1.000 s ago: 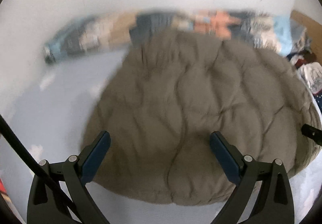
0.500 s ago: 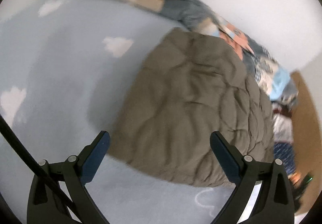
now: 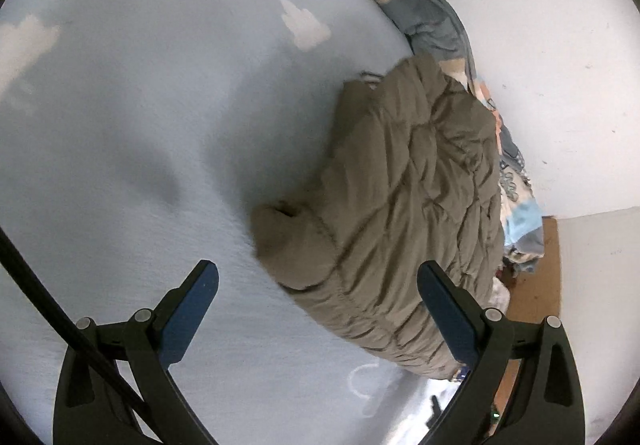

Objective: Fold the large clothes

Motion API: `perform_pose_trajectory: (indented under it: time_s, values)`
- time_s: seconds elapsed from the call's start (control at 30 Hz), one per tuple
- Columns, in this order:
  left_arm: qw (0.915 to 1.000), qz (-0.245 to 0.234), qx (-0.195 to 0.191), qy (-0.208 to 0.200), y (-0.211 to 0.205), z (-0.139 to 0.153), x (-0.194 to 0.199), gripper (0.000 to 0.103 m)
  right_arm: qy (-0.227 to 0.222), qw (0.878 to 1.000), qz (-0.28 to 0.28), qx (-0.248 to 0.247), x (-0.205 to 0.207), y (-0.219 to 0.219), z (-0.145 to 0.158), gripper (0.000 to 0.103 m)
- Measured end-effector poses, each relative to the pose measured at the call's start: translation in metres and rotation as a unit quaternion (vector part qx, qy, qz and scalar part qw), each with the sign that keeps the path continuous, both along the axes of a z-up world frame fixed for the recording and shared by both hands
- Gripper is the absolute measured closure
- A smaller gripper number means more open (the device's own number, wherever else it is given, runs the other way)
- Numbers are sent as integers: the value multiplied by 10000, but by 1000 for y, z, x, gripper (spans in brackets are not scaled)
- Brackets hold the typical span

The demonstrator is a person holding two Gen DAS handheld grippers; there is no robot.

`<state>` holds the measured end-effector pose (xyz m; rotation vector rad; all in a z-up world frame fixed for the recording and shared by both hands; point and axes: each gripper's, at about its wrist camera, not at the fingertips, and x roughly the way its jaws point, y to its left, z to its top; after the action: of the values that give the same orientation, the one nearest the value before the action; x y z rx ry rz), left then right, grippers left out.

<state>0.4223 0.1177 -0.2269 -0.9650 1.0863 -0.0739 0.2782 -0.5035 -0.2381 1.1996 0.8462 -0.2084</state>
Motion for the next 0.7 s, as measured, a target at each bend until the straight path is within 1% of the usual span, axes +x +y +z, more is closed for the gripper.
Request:
perform_pose_trajectory:
  time_s: [0.03, 0.17, 0.23, 0.27, 0.33, 0.4, 0.43, 0.5, 0.53, 0.57, 0.6, 0.63, 0.67, 0.7]
  values:
    - [10000, 16, -11, 8, -4, -3, 3, 4, -17, 9999, -34, 117, 1, 0, -4, 18]
    - [9999, 23, 86, 66, -20, -13, 15, 4, -78, 9995, -129, 273, 10, 2, -14, 17]
    - [9999, 145, 11, 17, -25, -19, 20, 4, -96, 9990, -206, 394, 16, 0, -21, 17]
    - [9998, 202, -16, -18, -26, -21, 22, 4, -141, 9981, -254, 541, 20, 1, -27, 17]
    - [9997, 256, 39, -24, -29, -23, 27, 4, -382, 9949, -372, 852, 26, 1, -35, 17]
    - [9996, 289, 66, -44, -31, -24, 33, 4, -409, 9949, -362, 848, 37, 4, -38, 17]
    - [9994, 306, 111, -89, -33, -24, 36, 4, -413, 9952, -335, 816, 43, 5, -39, 14]
    - [9992, 304, 217, -172, -35, -24, 37, 4, -324, 9966, -272, 712, 56, 10, -44, 14]
    - [9988, 290, 311, -242, -38, -20, 38, 6, -367, 9969, -268, 639, 61, 12, -44, 22]
    - [9981, 267, 475, -302, -40, -16, 39, 16, -298, 9983, -249, 434, 64, 14, -41, 39]
    - [9970, 222, 658, -354, -45, -11, 40, 21, -167, 9996, -154, 152, 69, 18, -36, 44]
    - [9933, 92, 1023, -535, -52, 2, 41, 30, -100, 9997, 1, -211, 74, 23, -26, 54]
    - [9890, 7, 1319, -670, -58, 12, 40, 39, -78, 9985, 135, -531, 78, 28, -16, 61]
    - [9835, -81, 1625, -788, -65, 22, 40, 43, -28, 9947, 305, -982, 83, 36, -2, 62]
